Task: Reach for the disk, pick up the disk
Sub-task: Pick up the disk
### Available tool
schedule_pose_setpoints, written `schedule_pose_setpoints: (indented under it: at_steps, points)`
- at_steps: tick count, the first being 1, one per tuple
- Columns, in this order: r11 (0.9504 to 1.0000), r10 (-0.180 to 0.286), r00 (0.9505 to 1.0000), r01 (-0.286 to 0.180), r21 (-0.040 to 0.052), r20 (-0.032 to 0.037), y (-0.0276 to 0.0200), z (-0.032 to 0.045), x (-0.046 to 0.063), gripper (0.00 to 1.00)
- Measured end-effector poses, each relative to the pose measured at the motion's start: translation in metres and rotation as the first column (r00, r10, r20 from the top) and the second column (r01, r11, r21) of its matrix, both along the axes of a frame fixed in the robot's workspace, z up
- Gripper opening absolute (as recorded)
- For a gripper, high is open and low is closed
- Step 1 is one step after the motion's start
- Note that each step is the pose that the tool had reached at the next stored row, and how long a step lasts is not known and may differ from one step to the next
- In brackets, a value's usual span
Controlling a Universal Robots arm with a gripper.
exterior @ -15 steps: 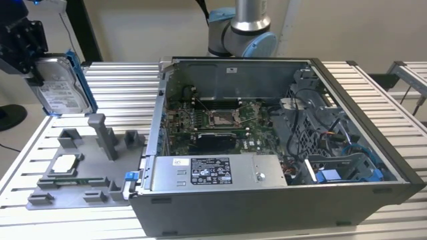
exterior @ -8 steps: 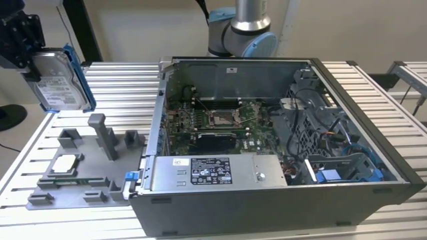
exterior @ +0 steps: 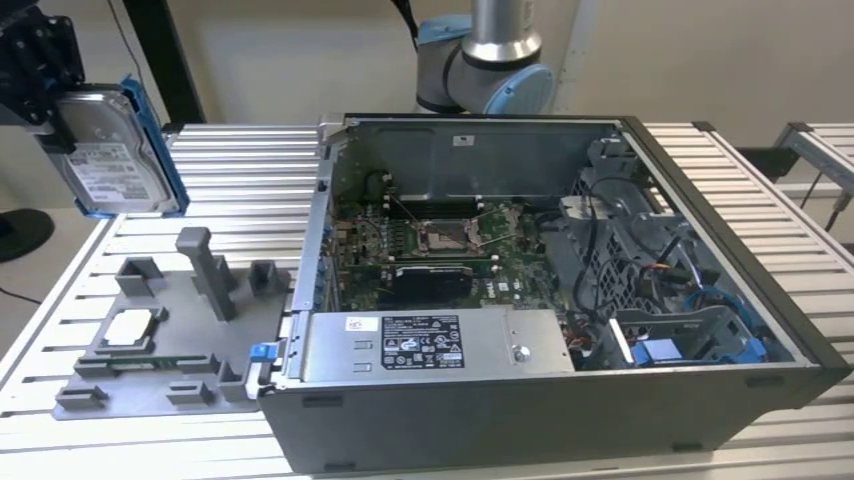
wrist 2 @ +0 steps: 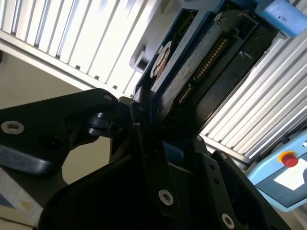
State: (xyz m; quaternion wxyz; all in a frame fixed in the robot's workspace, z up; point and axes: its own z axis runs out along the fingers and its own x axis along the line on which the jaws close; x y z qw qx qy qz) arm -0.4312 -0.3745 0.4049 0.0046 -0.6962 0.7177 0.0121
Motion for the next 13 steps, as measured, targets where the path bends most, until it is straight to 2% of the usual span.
schedule_pose_setpoints:
  at_steps: [13]
  points:
    - [1.0000,0.000,1.0000,0.000,-0.0001,-0.0001,0.0000,0.0205,0.000,0.00]
